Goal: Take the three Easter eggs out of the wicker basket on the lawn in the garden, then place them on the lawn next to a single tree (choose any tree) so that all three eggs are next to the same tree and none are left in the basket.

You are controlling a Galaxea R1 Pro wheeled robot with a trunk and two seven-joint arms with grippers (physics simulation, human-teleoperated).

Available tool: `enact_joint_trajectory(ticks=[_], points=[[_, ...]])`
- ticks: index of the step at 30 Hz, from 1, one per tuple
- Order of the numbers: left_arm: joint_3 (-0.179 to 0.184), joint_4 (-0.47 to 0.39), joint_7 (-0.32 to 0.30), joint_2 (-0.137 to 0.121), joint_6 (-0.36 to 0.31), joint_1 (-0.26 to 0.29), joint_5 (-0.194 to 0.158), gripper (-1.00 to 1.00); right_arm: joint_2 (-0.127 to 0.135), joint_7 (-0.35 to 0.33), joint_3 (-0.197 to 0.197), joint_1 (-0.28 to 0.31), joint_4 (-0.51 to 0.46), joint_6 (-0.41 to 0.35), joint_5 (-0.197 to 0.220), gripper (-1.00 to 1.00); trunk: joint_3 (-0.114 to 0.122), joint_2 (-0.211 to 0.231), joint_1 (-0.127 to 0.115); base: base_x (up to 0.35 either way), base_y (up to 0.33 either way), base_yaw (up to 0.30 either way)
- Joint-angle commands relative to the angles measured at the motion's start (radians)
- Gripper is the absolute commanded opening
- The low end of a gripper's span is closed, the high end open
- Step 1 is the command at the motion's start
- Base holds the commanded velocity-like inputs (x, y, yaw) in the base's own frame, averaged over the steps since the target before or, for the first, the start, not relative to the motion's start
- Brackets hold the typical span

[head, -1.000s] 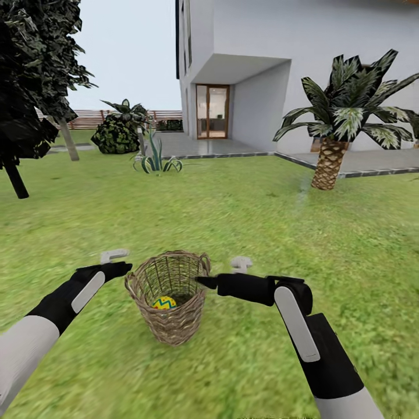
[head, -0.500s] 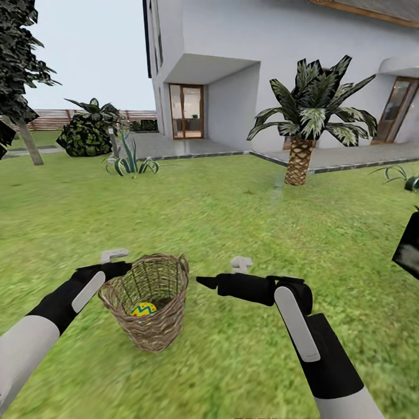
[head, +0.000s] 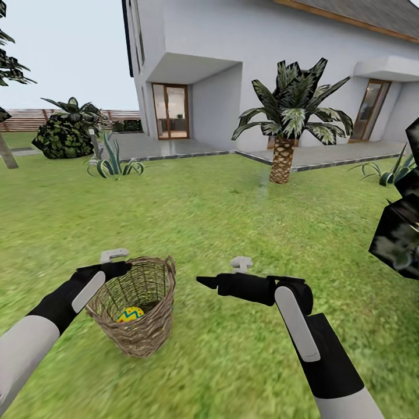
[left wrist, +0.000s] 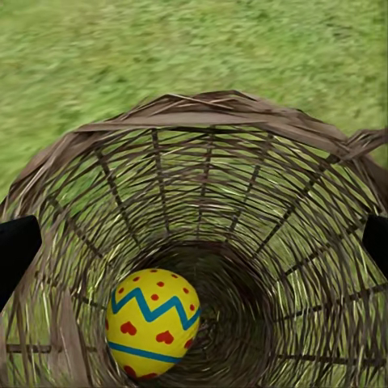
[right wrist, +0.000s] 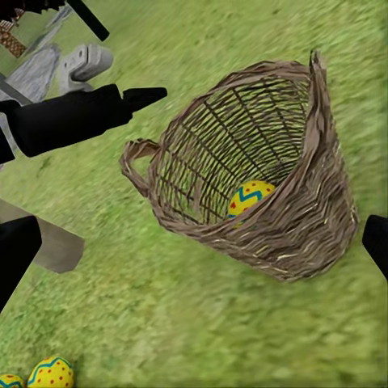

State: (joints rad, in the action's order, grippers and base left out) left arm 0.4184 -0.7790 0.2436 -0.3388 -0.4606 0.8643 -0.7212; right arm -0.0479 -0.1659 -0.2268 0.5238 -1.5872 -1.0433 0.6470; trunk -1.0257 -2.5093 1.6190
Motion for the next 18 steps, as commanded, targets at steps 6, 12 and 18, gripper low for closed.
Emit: enact_joint_trajectory(ticks=[6, 12, 18], points=[[0.006, -0.002, 0.010, -0.001, -0.001, 0.001, -0.011, 1.00, 0.001, -0.012, 0.010, 0.000, 0.000, -0.004, -0.011, 1.00, -0.001, 0.000, 0.000, 0.000, 0.000, -0.009], [0.006, -0.002, 0.010, 0.001, -0.002, 0.001, -0.010, 1.00, 0.001, -0.007, 0.072, -0.002, 0.000, -0.001, -0.015, 1.00, -0.001, 0.000, 0.000, 0.000, 0.000, -0.001], [0.006, -0.001, 0.010, 0.003, -0.004, 0.001, -0.008, 1.00, 0.003, -0.005, 0.114, -0.050, 0.000, 0.161, -0.024, 1.00, -0.001, 0.000, 0.000, 0.000, 0.000, 0.000]])
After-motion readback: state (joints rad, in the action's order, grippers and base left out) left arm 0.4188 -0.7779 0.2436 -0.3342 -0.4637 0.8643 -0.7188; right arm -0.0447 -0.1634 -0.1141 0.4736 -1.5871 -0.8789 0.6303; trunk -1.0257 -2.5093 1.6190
